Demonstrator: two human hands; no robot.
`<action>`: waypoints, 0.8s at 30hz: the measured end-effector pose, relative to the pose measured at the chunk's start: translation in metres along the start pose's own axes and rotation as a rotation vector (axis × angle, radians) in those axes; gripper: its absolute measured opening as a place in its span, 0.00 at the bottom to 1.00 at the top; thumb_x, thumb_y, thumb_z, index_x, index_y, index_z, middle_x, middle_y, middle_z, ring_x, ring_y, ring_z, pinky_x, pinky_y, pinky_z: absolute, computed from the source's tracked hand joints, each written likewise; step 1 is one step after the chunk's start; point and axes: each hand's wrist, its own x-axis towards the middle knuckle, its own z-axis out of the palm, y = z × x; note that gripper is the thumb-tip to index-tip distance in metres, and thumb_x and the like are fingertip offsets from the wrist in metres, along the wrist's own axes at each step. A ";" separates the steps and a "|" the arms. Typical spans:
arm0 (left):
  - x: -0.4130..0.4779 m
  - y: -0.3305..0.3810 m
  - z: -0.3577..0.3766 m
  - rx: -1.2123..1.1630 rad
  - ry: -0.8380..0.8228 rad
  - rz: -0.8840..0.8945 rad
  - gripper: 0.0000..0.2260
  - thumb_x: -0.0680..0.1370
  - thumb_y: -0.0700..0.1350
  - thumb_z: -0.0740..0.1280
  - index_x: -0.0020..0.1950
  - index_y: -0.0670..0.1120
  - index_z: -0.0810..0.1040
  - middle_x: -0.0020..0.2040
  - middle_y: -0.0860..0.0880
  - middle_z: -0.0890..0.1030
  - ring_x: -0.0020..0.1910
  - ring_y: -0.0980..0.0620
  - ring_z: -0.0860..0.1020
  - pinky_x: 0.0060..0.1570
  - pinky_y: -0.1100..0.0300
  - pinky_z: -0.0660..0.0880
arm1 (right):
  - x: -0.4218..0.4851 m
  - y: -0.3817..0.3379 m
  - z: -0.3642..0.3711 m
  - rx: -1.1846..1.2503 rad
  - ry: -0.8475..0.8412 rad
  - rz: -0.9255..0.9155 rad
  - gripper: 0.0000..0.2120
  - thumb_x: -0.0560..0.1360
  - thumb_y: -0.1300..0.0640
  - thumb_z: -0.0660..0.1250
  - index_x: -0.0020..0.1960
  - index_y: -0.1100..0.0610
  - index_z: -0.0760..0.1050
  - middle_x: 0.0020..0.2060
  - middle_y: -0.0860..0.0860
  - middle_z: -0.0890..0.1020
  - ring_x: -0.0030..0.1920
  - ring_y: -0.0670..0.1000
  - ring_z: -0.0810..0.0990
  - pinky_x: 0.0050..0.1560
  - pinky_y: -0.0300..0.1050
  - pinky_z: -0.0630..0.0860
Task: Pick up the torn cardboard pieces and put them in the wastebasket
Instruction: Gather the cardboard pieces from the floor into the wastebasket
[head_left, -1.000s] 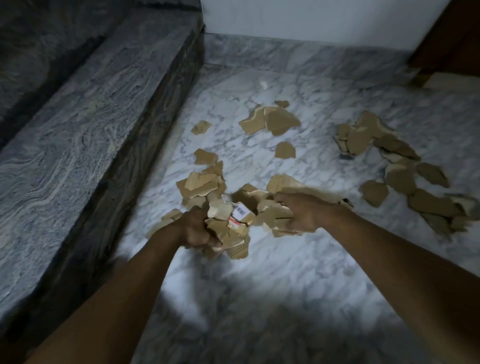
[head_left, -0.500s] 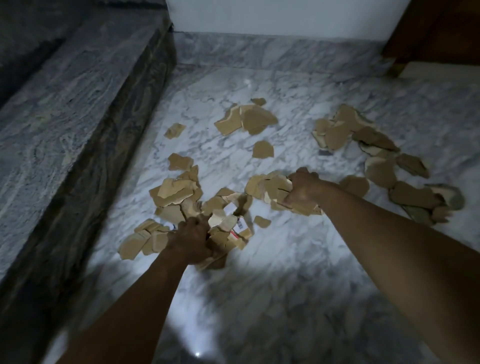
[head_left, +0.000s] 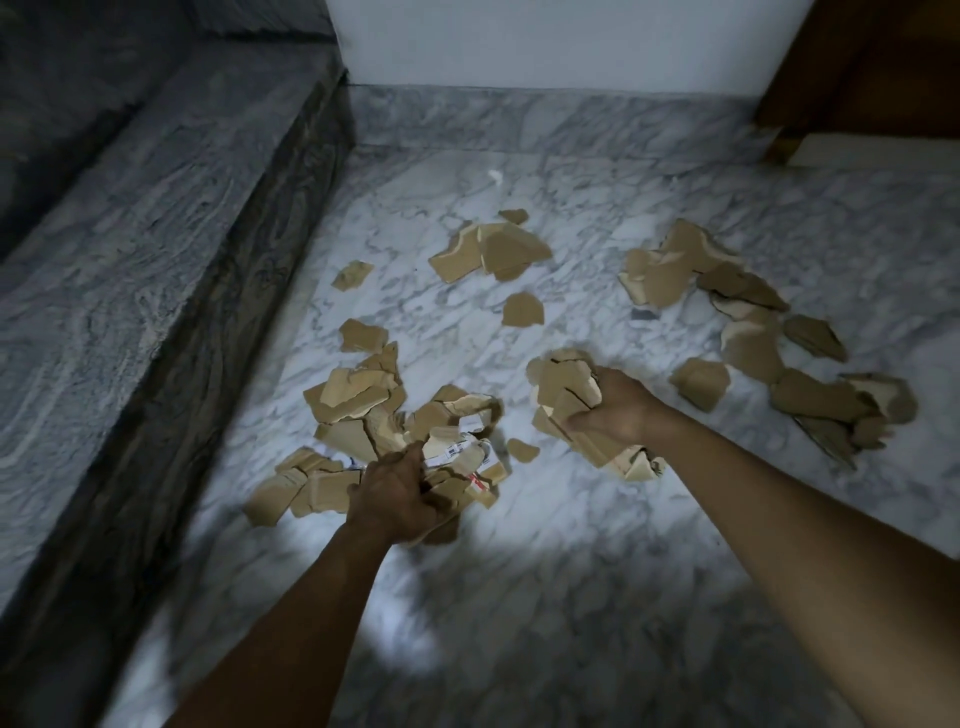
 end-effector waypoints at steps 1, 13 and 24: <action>0.000 -0.001 0.000 -0.012 -0.001 -0.004 0.40 0.62 0.66 0.65 0.71 0.54 0.61 0.61 0.46 0.75 0.63 0.40 0.73 0.60 0.41 0.73 | -0.003 -0.006 0.001 -0.002 -0.023 -0.015 0.40 0.70 0.48 0.77 0.76 0.56 0.64 0.69 0.52 0.73 0.67 0.56 0.74 0.61 0.50 0.74; 0.006 -0.009 0.008 -0.106 -0.028 -0.065 0.36 0.60 0.64 0.68 0.64 0.55 0.64 0.60 0.48 0.76 0.61 0.41 0.74 0.58 0.40 0.74 | -0.004 -0.022 0.085 -0.320 -0.017 -0.001 0.50 0.65 0.43 0.79 0.77 0.50 0.53 0.74 0.56 0.59 0.72 0.62 0.62 0.68 0.58 0.70; 0.000 -0.005 0.002 -0.166 -0.042 -0.025 0.30 0.61 0.64 0.70 0.57 0.53 0.67 0.56 0.48 0.78 0.58 0.41 0.76 0.57 0.45 0.76 | -0.001 -0.030 0.092 -0.185 0.054 -0.033 0.33 0.65 0.52 0.78 0.66 0.46 0.68 0.58 0.48 0.80 0.59 0.55 0.80 0.54 0.46 0.76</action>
